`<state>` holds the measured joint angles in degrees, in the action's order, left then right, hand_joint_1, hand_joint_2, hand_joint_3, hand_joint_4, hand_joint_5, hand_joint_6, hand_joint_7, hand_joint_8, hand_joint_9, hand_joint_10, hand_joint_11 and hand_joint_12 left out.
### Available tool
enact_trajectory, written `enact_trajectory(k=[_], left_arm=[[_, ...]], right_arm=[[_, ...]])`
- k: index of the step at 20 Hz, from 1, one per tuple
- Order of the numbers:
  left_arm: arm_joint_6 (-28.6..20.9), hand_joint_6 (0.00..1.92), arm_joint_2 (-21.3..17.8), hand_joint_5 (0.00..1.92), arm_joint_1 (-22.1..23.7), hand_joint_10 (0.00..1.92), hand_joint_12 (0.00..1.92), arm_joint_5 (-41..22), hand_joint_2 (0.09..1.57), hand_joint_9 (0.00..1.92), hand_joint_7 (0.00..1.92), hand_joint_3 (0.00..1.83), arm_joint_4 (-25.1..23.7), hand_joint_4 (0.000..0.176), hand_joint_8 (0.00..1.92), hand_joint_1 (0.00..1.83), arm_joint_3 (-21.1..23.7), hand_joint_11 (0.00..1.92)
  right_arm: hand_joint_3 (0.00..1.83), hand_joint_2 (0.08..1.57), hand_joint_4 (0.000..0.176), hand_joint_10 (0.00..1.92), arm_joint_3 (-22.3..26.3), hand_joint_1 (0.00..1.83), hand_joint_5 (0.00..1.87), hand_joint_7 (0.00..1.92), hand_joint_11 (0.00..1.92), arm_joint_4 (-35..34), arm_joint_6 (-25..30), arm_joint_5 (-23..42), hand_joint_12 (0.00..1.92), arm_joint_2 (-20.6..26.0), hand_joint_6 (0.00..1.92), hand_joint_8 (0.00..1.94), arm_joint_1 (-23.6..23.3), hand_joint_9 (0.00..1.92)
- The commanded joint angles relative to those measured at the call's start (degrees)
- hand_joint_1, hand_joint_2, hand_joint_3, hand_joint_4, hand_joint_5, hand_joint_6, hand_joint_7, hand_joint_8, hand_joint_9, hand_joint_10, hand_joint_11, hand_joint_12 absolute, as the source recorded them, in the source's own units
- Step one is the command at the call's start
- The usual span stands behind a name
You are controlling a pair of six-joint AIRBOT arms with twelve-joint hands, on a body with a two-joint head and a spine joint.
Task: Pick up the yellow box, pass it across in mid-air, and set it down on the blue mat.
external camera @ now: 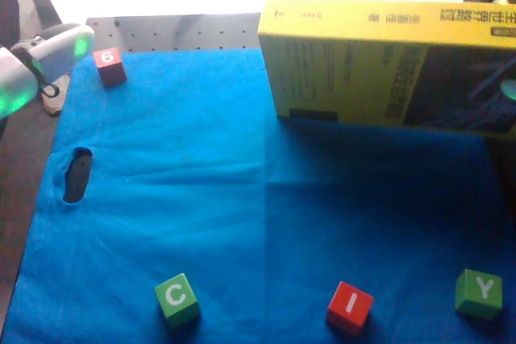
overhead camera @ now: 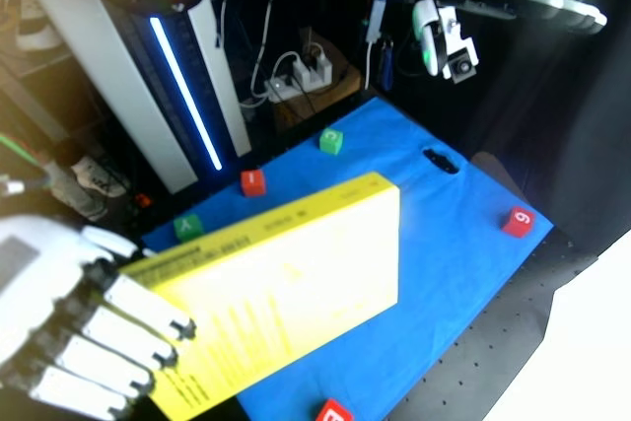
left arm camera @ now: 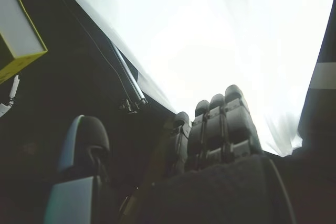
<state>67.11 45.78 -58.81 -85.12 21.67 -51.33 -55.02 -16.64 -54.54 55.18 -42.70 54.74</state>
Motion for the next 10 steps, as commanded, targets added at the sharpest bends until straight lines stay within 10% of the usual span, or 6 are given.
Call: enact_trajectory(k=[1, 6, 8, 10], left_arm=[[-0.1, 0.0, 0.2, 0.01, 0.5, 0.0, 0.0, -6.8, 1.19, 0.0, 0.0, 0.02, -0.6, 0.099, 0.0, 0.58, 0.0, 0.0], [-0.1, 0.0, 0.3, 0.0, 0.4, 0.0, 0.0, -6.8, 1.19, 0.0, 0.0, 0.01, -0.6, 0.106, 0.0, 0.56, 0.1, 0.0], [-0.1, 0.0, 0.4, 0.0, 0.3, 0.0, 0.0, -6.9, 1.18, 0.0, 0.0, 0.0, -0.6, 0.118, 0.0, 0.55, 0.1, 0.0], [-0.1, 0.0, 0.5, 0.01, 0.2, 0.0, 0.0, -6.8, 1.18, 0.0, 0.0, 0.0, -0.6, 0.121, 0.0, 0.57, 0.1, 0.0]], right_arm=[[0.0, 1.25, 0.0, 0.9, -0.7, 0.61, 0.32, 0.51, 0.39, 0.0, 1.8, 6.7, 1.57, -0.2, 0.1, 0.23, -0.1, 0.47], [0.0, 1.27, 0.0, 0.74, -1.1, 0.66, 0.19, 0.41, 0.18, 0.0, 2.2, 6.7, 1.55, -0.5, 0.0, 0.02, 0.1, 0.35], [0.0, 1.23, 0.0, 0.14, -1.4, 0.49, 0.01, 0.02, 0.0, 0.0, 2.2, 6.7, 1.05, -0.5, 0.0, 0.0, 0.0, 0.01], [0.0, 1.21, 0.012, 0.1, -1.9, 0.48, 0.0, 0.0, 0.0, 0.0, 1.9, 6.7, 1.11, -0.5, 0.0, 0.0, 0.0, 0.05]])
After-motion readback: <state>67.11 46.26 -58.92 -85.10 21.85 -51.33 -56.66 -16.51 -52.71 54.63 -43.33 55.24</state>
